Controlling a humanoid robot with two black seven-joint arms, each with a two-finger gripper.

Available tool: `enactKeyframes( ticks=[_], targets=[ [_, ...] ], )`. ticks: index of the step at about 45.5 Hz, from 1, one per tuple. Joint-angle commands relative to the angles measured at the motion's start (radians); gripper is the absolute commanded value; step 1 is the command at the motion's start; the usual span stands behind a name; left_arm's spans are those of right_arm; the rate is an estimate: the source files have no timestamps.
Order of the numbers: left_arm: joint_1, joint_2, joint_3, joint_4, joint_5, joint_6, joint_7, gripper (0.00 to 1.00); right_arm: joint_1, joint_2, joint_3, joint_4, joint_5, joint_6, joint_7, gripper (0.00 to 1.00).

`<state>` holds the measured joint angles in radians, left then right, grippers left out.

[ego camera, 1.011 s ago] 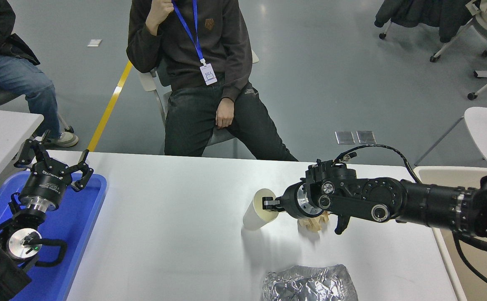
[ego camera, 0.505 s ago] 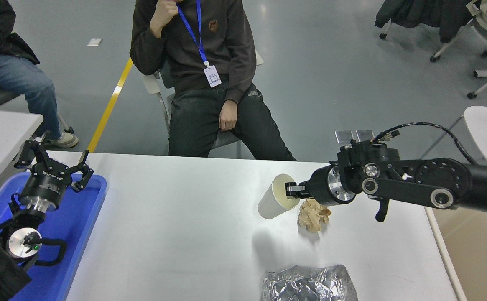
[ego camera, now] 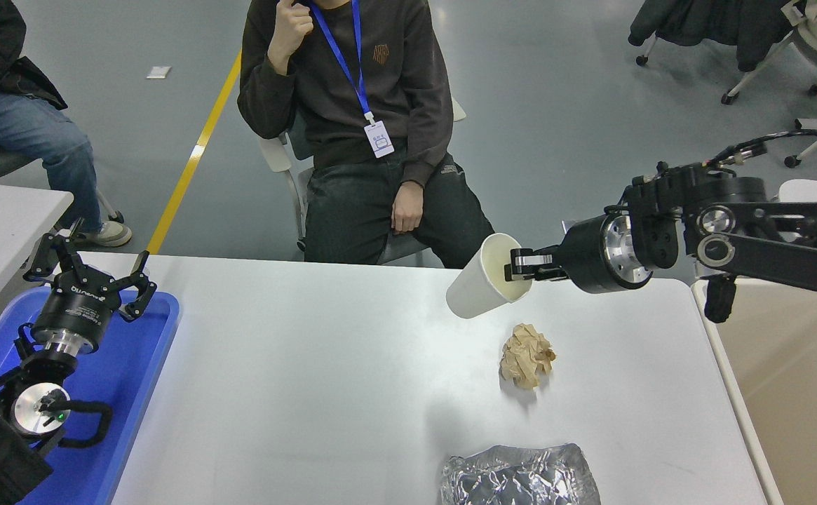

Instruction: Clean the table surface

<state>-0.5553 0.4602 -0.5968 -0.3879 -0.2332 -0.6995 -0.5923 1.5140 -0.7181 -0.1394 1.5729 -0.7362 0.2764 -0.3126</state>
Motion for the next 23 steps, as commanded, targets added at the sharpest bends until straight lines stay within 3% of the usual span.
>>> enactKeyframes(
  ticks=[1,23],
  targets=[
    [0.000,0.000,0.000,0.000,0.000,0.000,0.000,1.00,0.028,-0.119,0.004,0.026,-0.003,0.012,0.003,0.00],
    [0.000,0.000,0.000,0.000,0.000,0.000,0.000,1.00,-0.089,-0.422,0.018,0.001,-0.023,0.014,0.148,0.00]
  ],
)
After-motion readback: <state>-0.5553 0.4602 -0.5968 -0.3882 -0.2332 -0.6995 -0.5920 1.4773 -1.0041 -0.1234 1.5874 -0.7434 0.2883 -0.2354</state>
